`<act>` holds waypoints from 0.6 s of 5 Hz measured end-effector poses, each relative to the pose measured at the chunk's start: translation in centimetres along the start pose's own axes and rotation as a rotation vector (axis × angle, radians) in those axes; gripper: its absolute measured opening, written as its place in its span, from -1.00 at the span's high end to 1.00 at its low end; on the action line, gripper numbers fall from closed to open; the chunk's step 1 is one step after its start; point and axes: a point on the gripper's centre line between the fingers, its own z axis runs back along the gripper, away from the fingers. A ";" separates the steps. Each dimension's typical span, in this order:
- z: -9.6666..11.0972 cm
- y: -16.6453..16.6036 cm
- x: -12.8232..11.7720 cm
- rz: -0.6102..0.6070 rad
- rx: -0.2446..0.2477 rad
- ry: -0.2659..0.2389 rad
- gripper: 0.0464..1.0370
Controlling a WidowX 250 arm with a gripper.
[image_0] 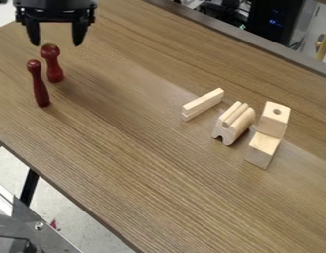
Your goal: Put the red object from top of table to the top of rectangel beside the the cube with the hole
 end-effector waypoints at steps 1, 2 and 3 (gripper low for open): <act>-0.8 0.7 -0.5 0.006 0.033 0.028 -0.93; -1.7 1.8 -1.7 0.070 0.042 0.130 -0.84; -2.3 2.5 -1.9 0.139 0.015 0.172 -0.28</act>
